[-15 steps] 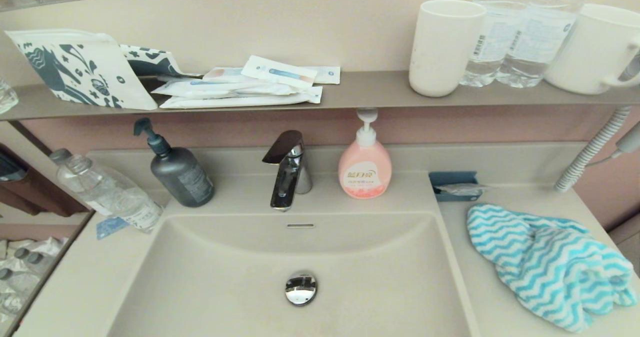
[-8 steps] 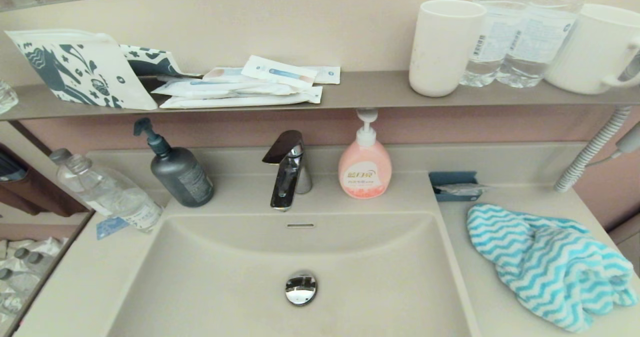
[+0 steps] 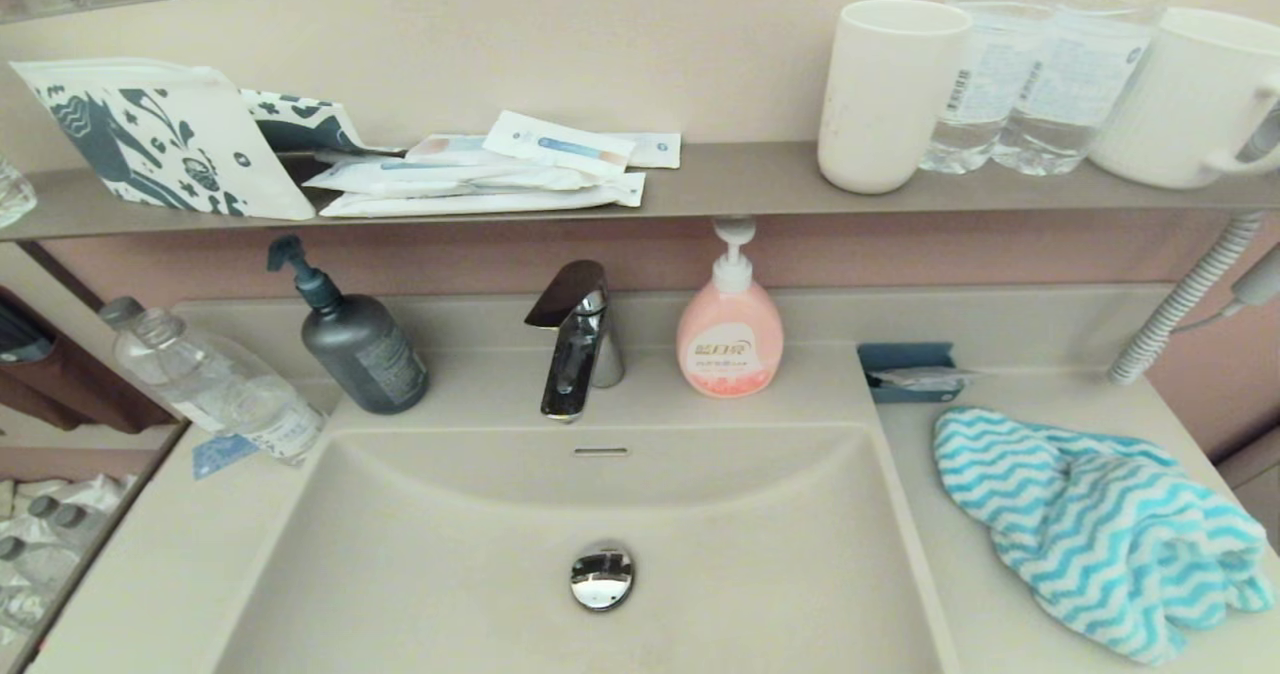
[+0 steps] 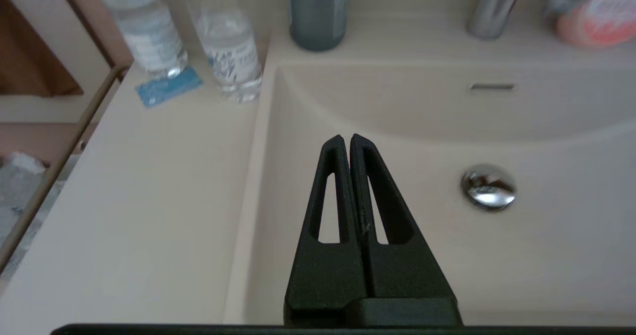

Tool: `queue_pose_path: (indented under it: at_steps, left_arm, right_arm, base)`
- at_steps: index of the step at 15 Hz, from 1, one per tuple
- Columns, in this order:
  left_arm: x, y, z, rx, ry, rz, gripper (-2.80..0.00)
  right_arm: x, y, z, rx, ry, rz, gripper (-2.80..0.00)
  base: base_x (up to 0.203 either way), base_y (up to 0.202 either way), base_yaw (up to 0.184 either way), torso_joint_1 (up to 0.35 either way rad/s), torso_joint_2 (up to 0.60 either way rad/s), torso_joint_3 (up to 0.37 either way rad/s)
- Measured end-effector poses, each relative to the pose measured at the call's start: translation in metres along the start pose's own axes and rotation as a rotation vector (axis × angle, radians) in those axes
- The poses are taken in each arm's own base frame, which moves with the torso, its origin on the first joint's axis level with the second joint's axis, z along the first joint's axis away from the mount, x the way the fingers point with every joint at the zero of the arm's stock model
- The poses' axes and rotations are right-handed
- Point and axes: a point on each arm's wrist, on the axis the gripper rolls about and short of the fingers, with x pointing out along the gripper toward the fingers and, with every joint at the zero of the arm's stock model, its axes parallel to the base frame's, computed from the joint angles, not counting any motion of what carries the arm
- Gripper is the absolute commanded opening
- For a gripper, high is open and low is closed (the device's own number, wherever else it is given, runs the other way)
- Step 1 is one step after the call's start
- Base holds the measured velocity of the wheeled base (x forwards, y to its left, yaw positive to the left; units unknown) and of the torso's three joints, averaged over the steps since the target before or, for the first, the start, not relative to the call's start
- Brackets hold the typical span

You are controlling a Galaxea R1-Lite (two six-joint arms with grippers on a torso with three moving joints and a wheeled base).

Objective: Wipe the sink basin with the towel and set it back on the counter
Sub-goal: Turn on the faucet

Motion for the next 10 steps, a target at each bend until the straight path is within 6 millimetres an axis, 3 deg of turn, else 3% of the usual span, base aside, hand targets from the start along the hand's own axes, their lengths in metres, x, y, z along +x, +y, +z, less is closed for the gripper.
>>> queue_pose_path:
  at_steps: [3, 5, 10]
  left_arm:
    - [0.009, -0.002, 0.045, -0.013, 0.007, -0.103, -2.80]
    - [0.025, -0.004, 0.062, 0.000, 0.065, -0.185, -2.80]
    - [0.094, -0.011, 0.086, -0.015, 0.195, -0.300, -2.80]
  right_arm:
    - [0.000, 0.000, 0.000, 0.000, 0.000, 0.000, -2.80]
    - [0.000, 0.000, 0.000, 0.000, 0.000, 0.000, -2.80]
    - [0.000, 0.000, 0.000, 0.000, 0.000, 0.000, -2.80]
  base:
    - [0.000, 0.000, 0.000, 0.000, 0.00, 0.000]
    - [0.000, 0.000, 0.000, 0.000, 0.00, 0.000]
    - [0.000, 0.000, 0.000, 0.000, 0.00, 0.000]
